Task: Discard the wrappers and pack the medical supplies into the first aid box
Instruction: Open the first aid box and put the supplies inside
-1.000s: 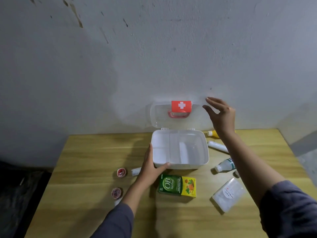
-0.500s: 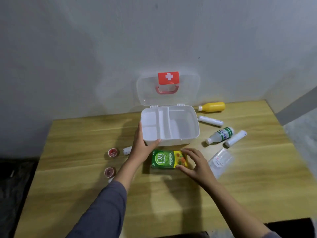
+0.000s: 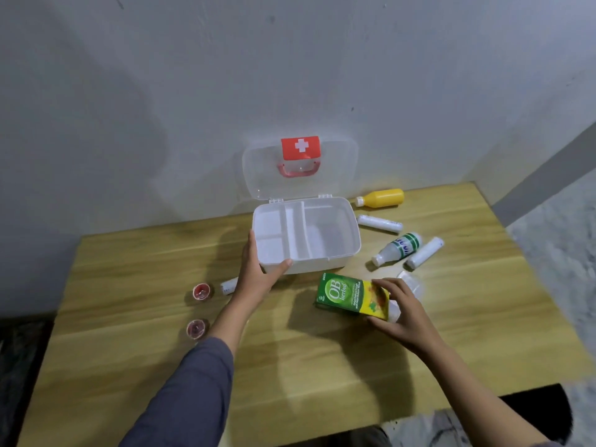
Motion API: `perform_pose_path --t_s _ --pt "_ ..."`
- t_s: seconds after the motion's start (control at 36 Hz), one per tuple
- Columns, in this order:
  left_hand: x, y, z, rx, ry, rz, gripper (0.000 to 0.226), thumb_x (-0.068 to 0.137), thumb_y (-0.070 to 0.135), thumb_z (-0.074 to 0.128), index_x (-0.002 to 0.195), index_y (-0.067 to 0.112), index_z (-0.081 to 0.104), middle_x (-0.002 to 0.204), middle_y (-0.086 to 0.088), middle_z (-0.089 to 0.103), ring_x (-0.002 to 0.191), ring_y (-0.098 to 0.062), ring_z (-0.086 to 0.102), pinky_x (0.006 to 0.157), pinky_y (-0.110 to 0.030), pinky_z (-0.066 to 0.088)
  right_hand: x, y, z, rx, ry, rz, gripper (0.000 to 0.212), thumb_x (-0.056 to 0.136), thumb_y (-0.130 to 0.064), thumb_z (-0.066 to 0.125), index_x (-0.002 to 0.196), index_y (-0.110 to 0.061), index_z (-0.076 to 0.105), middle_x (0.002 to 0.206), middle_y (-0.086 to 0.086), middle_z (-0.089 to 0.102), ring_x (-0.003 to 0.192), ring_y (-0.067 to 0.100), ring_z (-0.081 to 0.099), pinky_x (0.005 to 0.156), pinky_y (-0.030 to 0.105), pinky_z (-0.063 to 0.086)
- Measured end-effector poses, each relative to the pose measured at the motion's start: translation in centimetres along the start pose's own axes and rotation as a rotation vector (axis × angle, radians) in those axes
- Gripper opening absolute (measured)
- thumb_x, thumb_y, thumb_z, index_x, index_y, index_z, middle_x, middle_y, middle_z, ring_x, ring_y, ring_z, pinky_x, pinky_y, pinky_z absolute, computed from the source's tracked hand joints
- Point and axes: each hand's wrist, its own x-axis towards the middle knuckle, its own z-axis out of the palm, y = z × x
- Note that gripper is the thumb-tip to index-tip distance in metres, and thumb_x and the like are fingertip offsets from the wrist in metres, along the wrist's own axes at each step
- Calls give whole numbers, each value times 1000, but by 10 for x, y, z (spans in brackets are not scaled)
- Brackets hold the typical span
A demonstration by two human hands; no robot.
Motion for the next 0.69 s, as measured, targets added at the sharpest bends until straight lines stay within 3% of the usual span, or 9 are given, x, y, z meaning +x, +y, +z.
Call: perform_pose_path --t_s 0.14,0.25,0.33,0.44,0.53,0.69 --pt "-2 2 -1 16 -16 -8 102 78 38 70 146 30 -6 157 5 2 143 -15 8 114 -39 22 -5 -4 -29 27 151 -8 61 65 -44 70 120 -24 51 115 -14 49 110 -5 48 87 6 40" --pt "-4 4 -1 26 -15 -10 102 78 39 70 146 29 -5 157 4 4 143 -16 9 115 -39 20 13 -12 -39 33 259 2 65 64 -43 71 120 -15 53 114 -1 52 109 -3 48 88 5 39" --pt "-4 5 -1 21 -6 -9 101 78 35 70 147 27 -3 157 3 6 143 -16 11 113 -36 20 40 -26 -43 17 294 -19 66 65 -36 76 121 -10 53 117 4 51 107 11 50 85 13 42" --pt "-4 7 -1 20 1 -7 100 78 30 72 147 24 0 156 2 9 142 -14 13 115 -37 21 83 -47 -43 -82 249 -27 65 69 -20 79 126 -8 50 121 10 49 110 18 46 94 32 43" --pt "-5 7 -1 15 -8 -13 101 78 32 72 147 25 -1 157 3 7 142 -14 10 115 -39 21 112 -54 -41 -145 218 9 67 69 -21 79 128 -6 50 125 17 49 117 30 43 96 33 37" --pt "-5 7 -2 11 -8 -15 101 78 33 71 146 26 -3 157 4 5 142 -12 8 111 -30 18 149 -67 -37 -324 52 -13 70 67 -20 79 129 -10 48 128 13 47 118 31 38 99 37 35"
